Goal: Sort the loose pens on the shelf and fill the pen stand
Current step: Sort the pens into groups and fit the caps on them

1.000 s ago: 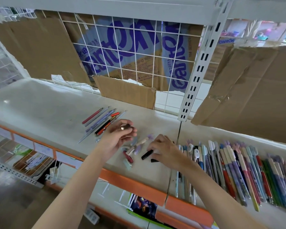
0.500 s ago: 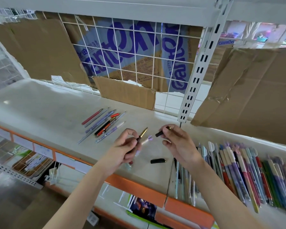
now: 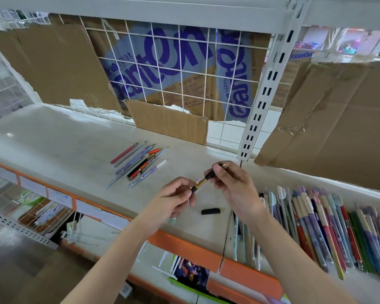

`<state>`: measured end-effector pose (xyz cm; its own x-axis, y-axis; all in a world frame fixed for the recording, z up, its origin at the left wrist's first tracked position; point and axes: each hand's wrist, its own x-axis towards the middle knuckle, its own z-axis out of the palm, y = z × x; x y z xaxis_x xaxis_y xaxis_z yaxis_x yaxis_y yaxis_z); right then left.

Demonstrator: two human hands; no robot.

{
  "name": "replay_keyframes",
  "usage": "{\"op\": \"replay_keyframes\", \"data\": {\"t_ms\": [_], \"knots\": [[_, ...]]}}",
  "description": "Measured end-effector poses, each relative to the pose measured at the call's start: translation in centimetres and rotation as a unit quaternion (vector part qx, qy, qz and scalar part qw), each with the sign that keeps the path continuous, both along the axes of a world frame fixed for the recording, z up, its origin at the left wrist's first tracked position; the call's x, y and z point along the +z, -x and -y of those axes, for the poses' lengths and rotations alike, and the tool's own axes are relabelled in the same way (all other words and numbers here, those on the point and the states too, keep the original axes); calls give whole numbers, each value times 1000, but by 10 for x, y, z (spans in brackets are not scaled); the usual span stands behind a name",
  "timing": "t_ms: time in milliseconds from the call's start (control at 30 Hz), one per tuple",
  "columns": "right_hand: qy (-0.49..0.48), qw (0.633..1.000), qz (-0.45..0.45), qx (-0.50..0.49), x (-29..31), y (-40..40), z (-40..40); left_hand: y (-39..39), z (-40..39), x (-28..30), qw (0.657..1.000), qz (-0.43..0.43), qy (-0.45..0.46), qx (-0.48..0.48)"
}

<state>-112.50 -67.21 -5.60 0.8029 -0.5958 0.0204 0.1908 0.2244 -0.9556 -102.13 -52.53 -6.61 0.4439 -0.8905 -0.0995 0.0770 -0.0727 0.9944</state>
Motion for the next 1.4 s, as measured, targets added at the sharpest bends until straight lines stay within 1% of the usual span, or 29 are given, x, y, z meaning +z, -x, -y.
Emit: {"op": "replay_keyframes", "data": {"t_ms": [67,133,167,233,300,433,467,500,533,600,633,667,767,833,900,933,967,1000,1033,1100,1133,1167,1200,1233,1267,1300,1333,1367,1400], "knots": [[29,999,-18,15,-3,-1,-7,3,2,0,1000,-1,4,3],[30,999,-30,0,-5,-2,-13,8,7,-1,999,32,5,33],[16,999,-34,-20,-6,-4,-15,12,10,-2,995,80,3,58],[-22,996,-45,-73,-7,-7,-19,20,18,-10,972,208,-10,110],[-28,991,-74,-109,-8,-10,-20,27,24,-18,948,284,-25,143],[34,980,-146,-134,-9,-6,-11,29,39,-21,951,278,-53,124],[64,975,-156,-147,-9,-3,-4,28,42,-21,950,284,-70,105],[105,967,-168,-160,-8,0,2,28,45,-23,941,314,-100,78],[153,956,-187,-169,-8,3,10,27,46,-26,914,377,-143,44],[263,919,-254,-149,-9,10,20,26,46,-35,820,521,-234,-26],[309,897,-287,-129,-9,12,22,25,45,-39,785,562,-258,-38],[339,882,-308,-109,-11,12,22,23,43,-41,767,581,-269,-37],[349,874,-326,-83,-19,10,23,19,39,-44,743,613,-268,-2],[309,892,-314,-106,-16,8,27,19,35,-44,732,628,-265,6],[276,905,-305,-111,-10,8,34,14,33,-48,731,643,-227,33],[291,898,-318,-88,-7,9,37,11,31,-50,740,637,-212,51],[325,878,-347,-50,-5,9,38,9,30,-50,746,632,-201,67],[370,847,-381,-6,-5,9,36,8,28,-48,761,613,-201,65],[411,814,-409,31,-6,8,33,5,27,-48,780,590,-198,66],[477,751,-449,79,-13,8,25,-9,22,-40,834,518,-155,104],[514,716,-464,88,-16,8,22,-22,19,-37,848,493,-137,137],[550,682,-473,89,-18,8,19,-39,16,-36,846,487,-126,179],[580,661,-470,81,-19,8,17,-60,13,-36,832,490,-129,225],[598,660,-450,71,-19,8,15,-80,10,-36,812,496,-151,267],[604,676,-417,67,-19,7,13,-99,7,-36,792,497,-189,301],[598,703,-377,77,-18,5,11,-116,5,-35,772,496,-237,321],[589,728,-336,99,-19,4,8,-129,4,-35,755,493,-293,319],[583,744,-301,128,-21,2,5,-136,4,-35,744,487,-344,300],[584,746,-280,156,-25,0,2,-140,4,-36,738,484,-379,276]]}}
